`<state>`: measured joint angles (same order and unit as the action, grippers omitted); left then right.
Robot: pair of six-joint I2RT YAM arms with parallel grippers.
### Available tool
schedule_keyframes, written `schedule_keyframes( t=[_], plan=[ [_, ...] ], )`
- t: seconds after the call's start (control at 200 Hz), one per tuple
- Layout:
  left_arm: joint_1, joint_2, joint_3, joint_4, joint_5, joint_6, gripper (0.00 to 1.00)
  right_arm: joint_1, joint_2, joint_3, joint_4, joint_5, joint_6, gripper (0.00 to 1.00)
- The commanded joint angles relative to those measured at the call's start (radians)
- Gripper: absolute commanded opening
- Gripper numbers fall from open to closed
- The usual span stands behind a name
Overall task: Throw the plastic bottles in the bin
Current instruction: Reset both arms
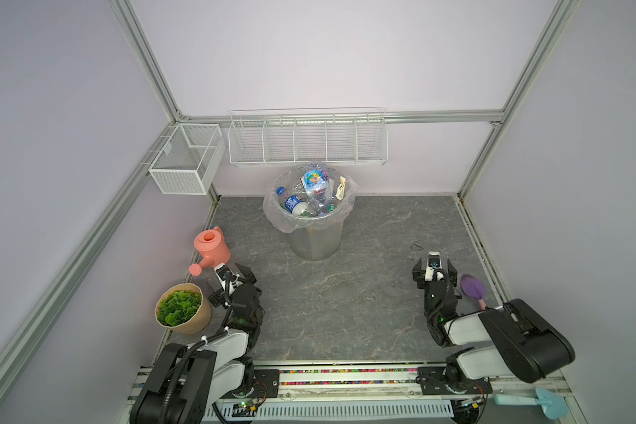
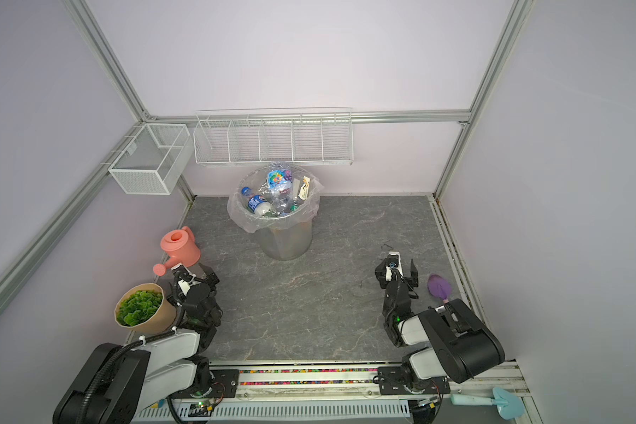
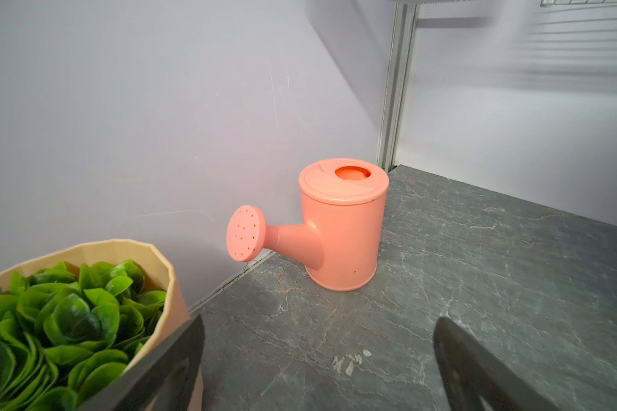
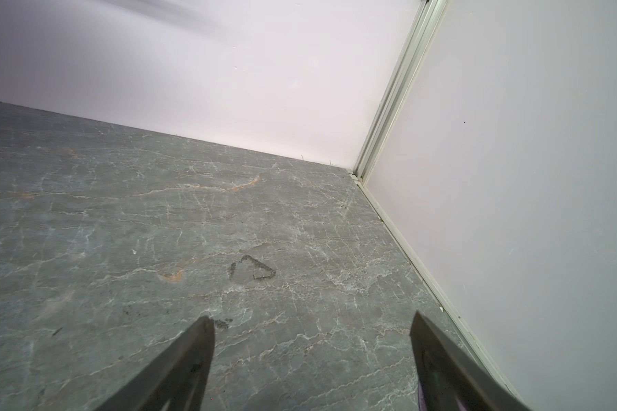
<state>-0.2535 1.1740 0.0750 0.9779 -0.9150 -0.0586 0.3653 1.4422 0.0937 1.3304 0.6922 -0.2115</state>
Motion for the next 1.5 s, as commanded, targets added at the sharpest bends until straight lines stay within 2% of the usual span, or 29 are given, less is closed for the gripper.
schedule_keyframes(
  t=[0.0, 0.185, 0.395, 0.51, 0.545, 0.59, 0.69, 0.76, 0.975, 1.34, 1.495],
  plan=[
    [0.007, 0.054, 0.025, 0.122, 0.012, 0.034, 1.00, -0.004, 0.020, 0.014, 0.104, 0.016, -0.038, 0.88],
    [0.008, 0.135, 0.032, 0.228, 0.006, 0.070, 0.99, -0.005, 0.047, 0.030, 0.104, 0.018, -0.048, 0.88],
    [0.009, 0.121, 0.040, 0.192, 0.042, 0.074, 0.99, -0.020, 0.085, 0.050, 0.104, 0.007, -0.045, 0.88],
    [0.009, 0.117, 0.015, 0.225, 0.106, 0.059, 0.99, -0.032, 0.100, 0.055, 0.104, -0.014, -0.040, 0.88],
    [0.021, 0.120, -0.001, 0.239, 0.166, 0.030, 0.99, -0.035, 0.103, 0.057, 0.104, -0.021, -0.039, 0.88],
    [0.030, 0.143, -0.001, 0.257, 0.204, 0.011, 0.98, -0.037, 0.109, 0.059, 0.104, -0.028, -0.039, 0.88],
    [0.031, 0.222, 0.006, 0.337, 0.170, 0.016, 0.97, -0.042, 0.117, 0.061, 0.104, -0.034, -0.034, 0.88],
    [0.031, 0.289, -0.011, 0.434, 0.199, 0.036, 0.97, -0.046, 0.115, 0.059, 0.105, -0.038, -0.032, 0.88],
    [0.031, 0.307, -0.002, 0.435, 0.225, 0.051, 0.97, -0.051, 0.138, 0.071, 0.104, -0.059, -0.038, 0.89],
    [0.031, 0.373, 0.030, 0.434, 0.410, 0.123, 0.99, -0.065, 0.150, 0.084, 0.099, -0.092, -0.042, 0.89],
    [0.031, 0.400, 0.047, 0.435, 0.434, 0.141, 0.99, -0.069, 0.147, 0.086, 0.088, -0.101, -0.037, 0.89]
  ],
)
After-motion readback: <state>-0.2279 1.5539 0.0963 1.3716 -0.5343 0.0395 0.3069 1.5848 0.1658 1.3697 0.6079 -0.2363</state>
